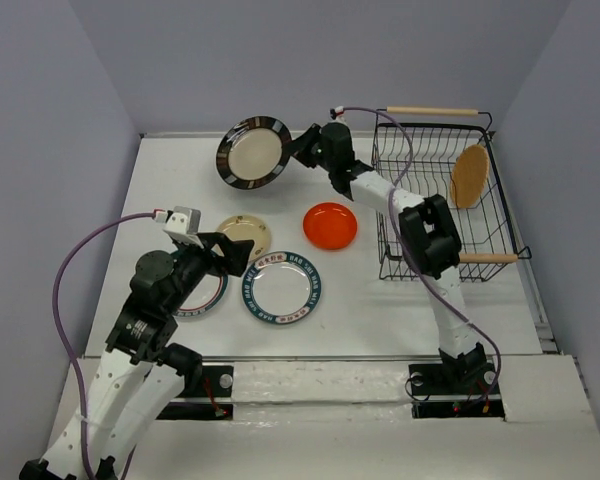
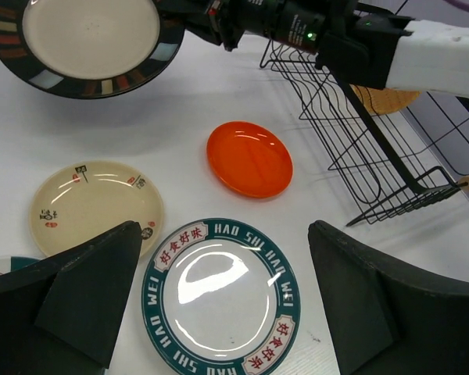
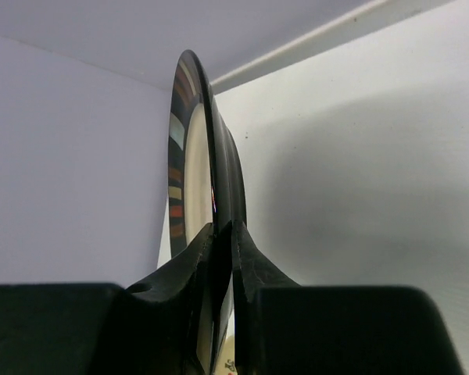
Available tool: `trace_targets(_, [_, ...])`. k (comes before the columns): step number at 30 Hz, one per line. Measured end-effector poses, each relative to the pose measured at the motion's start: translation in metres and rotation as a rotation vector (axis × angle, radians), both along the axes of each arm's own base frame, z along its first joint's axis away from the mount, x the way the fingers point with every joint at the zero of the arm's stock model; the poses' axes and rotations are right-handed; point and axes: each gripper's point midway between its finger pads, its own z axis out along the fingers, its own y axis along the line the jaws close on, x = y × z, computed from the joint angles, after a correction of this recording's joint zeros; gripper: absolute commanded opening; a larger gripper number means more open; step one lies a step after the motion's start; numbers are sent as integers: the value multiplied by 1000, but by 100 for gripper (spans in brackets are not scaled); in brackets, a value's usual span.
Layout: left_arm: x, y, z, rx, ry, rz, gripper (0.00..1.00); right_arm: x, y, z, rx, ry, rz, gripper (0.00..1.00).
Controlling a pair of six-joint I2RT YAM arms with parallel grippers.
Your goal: Load the plates into the dish rack
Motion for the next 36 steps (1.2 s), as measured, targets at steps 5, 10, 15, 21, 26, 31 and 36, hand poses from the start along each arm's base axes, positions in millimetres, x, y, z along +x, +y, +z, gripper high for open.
trace_targets(5, [-3,1,4,-7,-16,-1,99,-20,-46,65,-129,-102,-51,7])
trace_targets(10, [-10,-3,11,-19,-41,-26,99,-36,-153,166,-211,-257,-180,7])
trace_targets(15, [-15,-7,15,-27,-55,-49,99,-53,-307,247,-316,-372,-449,7])
trace_targets(21, [-23,-11,20,-37,-74,-77,99,-105,-431,284,-508,-391,-751,7])
trace_targets(26, [-30,-20,20,-40,-76,-121,99,-125,-437,260,-668,-359,-739,7])
trace_targets(31, [-37,-25,24,-48,-88,-154,99,-120,-440,216,-829,-290,-662,7])
trace_targets(36, [-44,-26,29,-62,-111,-169,99,-119,-455,194,-1018,-246,-617,7])
